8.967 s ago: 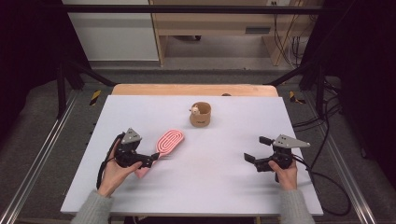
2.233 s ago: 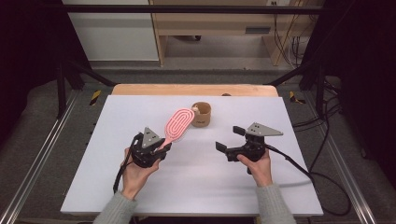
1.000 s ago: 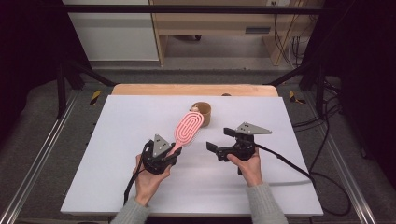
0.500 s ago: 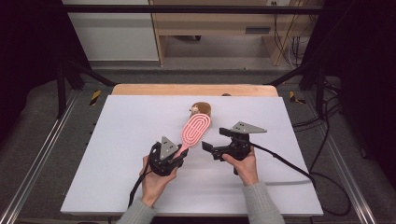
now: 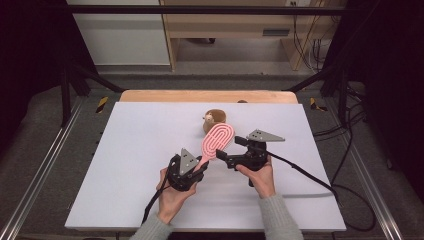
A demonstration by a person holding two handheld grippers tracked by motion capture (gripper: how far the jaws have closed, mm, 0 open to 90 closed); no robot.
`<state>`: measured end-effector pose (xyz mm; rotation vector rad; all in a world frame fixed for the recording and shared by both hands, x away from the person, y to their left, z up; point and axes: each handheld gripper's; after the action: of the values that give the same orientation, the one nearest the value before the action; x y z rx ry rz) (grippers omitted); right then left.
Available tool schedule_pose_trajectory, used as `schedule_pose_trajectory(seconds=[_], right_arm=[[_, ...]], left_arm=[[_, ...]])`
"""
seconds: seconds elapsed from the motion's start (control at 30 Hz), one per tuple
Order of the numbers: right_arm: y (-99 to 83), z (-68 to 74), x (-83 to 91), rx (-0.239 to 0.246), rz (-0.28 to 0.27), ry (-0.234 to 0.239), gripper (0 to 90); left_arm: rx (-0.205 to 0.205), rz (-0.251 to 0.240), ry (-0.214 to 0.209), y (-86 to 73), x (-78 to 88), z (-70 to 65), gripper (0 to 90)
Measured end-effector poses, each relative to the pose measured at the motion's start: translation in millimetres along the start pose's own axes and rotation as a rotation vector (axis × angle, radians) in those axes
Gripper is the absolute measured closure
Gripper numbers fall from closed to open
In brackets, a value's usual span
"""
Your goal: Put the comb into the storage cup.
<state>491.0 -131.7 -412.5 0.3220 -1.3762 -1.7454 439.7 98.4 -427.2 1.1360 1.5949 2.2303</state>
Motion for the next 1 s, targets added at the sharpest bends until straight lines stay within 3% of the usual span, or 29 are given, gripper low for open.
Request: schedule_pose_trajectory(seconds=[0.53, 1.0], right_arm=[[-0.7, -1.6, -5.1, -0.065, 0.015, 0.028, 13.1], [-0.2, -2.4, -6.6, -0.113, 0.043, 0.069, 35.4]], left_arm=[[-0.035, -0.031, -0.013, 5.2, 0.5, -14.6, 69.4], [-0.048, -0.044, -0.006, 4.8, 1.3, -19.4, 69.4]])
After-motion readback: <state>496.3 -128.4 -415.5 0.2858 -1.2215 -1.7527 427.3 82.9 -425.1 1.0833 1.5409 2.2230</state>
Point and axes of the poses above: each handheld gripper's, and its own axes: x roughly backward along the jaws, y roughly out of its top, z roughly to its left, and after that the axes turned 3 degrees about -x, right-handed
